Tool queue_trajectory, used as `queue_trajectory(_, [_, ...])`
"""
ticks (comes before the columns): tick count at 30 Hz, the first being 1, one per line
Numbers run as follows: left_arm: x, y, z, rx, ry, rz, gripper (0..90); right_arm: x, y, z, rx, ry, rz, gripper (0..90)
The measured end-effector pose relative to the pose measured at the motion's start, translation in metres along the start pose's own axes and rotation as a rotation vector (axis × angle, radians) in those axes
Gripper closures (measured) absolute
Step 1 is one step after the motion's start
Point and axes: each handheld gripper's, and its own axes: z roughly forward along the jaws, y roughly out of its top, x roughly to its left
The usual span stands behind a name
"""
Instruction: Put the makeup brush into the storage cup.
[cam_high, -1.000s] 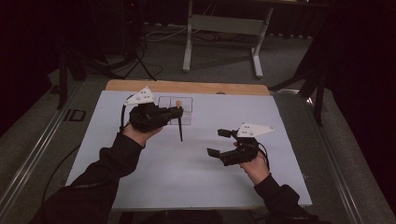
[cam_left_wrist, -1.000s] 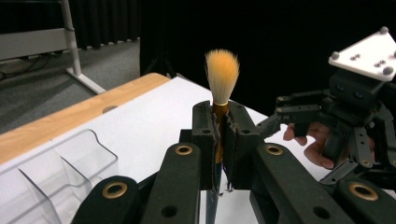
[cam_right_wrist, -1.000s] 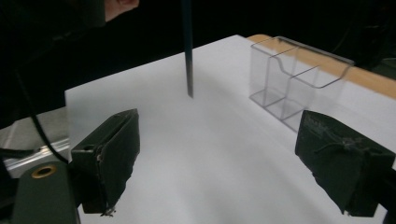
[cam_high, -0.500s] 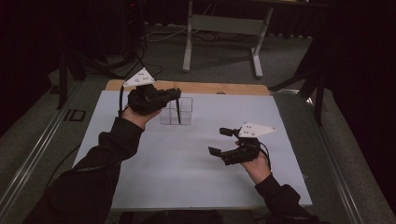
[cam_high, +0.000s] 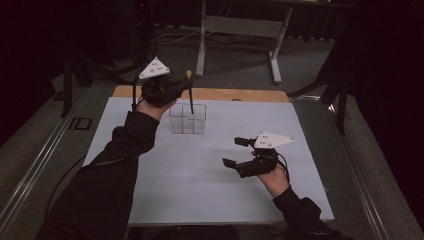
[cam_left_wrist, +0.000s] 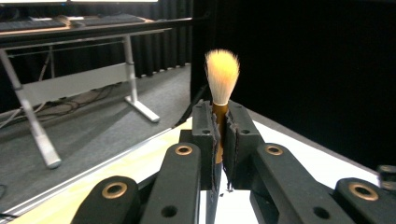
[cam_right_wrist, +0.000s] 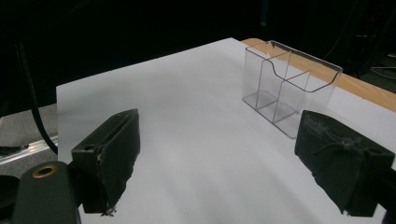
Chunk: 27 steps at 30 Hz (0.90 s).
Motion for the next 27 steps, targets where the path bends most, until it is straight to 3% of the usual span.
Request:
queue_trajectory(13, [0.021, -0.003, 0.020, -0.013, 0.064, -0.023, 84.1, 0.000, -0.003, 0.003, 0.010, 0.004, -0.008, 14.0])
queue_trajectory(27, [0.038, -0.016, 0.032, 0.004, 0.127, -0.032, 84.2, -0.001, -0.004, 0.003, 0.013, -0.005, -0.025, 14.1])
